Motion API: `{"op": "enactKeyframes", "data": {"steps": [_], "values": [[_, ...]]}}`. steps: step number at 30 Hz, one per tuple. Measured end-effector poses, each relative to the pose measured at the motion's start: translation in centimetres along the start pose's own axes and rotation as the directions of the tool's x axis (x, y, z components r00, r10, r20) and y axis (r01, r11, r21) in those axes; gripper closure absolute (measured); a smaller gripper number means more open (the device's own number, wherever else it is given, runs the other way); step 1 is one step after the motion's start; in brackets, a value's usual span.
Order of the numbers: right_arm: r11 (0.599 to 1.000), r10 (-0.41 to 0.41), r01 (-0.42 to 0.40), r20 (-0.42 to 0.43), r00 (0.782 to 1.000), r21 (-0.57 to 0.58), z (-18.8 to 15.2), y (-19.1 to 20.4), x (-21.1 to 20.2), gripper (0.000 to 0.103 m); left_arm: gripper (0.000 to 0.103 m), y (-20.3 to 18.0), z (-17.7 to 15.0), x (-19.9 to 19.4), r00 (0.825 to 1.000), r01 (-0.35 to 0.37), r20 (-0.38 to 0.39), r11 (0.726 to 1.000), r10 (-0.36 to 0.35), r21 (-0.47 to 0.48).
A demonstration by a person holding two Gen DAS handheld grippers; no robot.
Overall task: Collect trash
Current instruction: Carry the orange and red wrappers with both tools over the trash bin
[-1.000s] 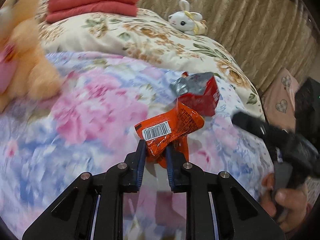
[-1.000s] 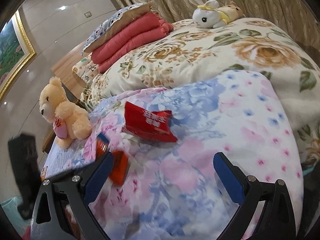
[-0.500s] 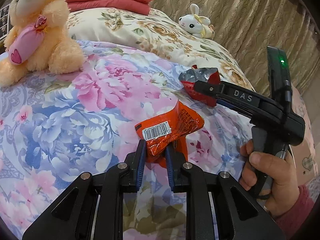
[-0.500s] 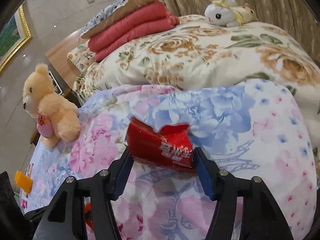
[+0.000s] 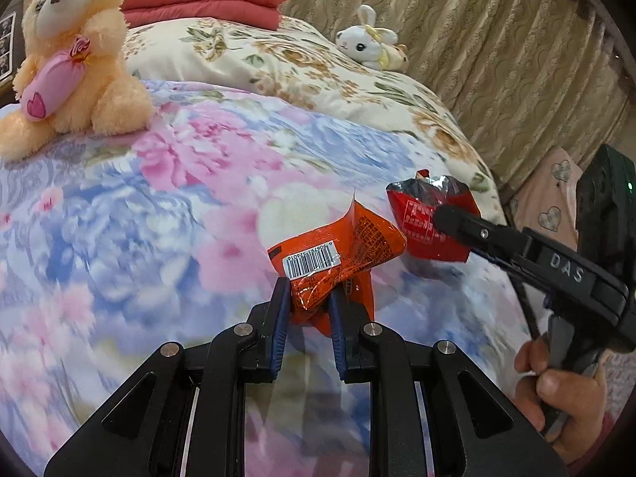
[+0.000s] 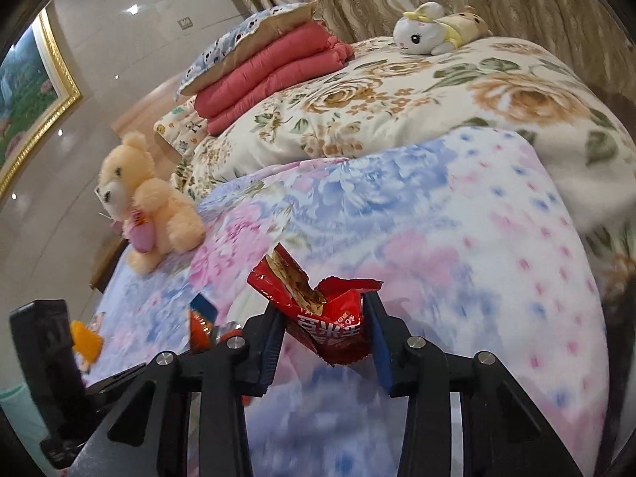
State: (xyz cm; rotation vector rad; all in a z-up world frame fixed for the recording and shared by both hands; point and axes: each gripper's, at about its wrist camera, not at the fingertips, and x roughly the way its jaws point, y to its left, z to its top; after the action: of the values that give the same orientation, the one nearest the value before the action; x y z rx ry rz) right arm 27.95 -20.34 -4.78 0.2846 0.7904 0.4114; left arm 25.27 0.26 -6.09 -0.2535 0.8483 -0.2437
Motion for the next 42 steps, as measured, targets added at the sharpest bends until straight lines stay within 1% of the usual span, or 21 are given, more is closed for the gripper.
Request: {"op": "enactKeyframes", "data": {"steps": [4, 10, 18, 29, 35, 42], "values": [[1.0, -0.003, 0.003, 0.02, 1.0, 0.023, -1.9, -0.4, -2.5, 0.063, 0.085, -1.9, -0.9, -1.6, 1.0, 0.017, 0.018, 0.999, -0.017, 0.029], [0.997, -0.012, 0.008, 0.052, 0.999, 0.074, -4.3, -1.4, -5.6, 0.063, 0.085, -3.5, -1.9, -3.3, 0.999, 0.025, 0.034, 0.999, -0.027, 0.048], [0.99, -0.026, 0.014, 0.086, 0.996, 0.139, -6.6, -3.2, -9.1, 0.063, 0.085, -5.7, -3.3, -4.0, 0.999, 0.039, 0.021, 0.996, -0.04, 0.084], [0.982, -0.04, 0.017, 0.118, 0.992, 0.187, -8.1, -4.6, -12.0, 0.063, 0.085, -9.1, -4.5, -4.2, 0.998, 0.068, -0.001, 0.988, -0.069, 0.139], [0.978, -0.049, 0.019, 0.139, 0.989, 0.208, -8.4, -5.4, -13.3, 0.063, 0.085, -10.4, -4.7, -4.2, 0.997, 0.077, -0.01, 0.984, -0.076, 0.162], [0.969, -0.069, 0.026, 0.171, 0.983, 0.244, -8.5, -6.8, -15.0, 0.063, 0.085, -12.0, -4.7, -4.1, 0.994, 0.11, -0.021, 0.978, -0.108, 0.178]]}}
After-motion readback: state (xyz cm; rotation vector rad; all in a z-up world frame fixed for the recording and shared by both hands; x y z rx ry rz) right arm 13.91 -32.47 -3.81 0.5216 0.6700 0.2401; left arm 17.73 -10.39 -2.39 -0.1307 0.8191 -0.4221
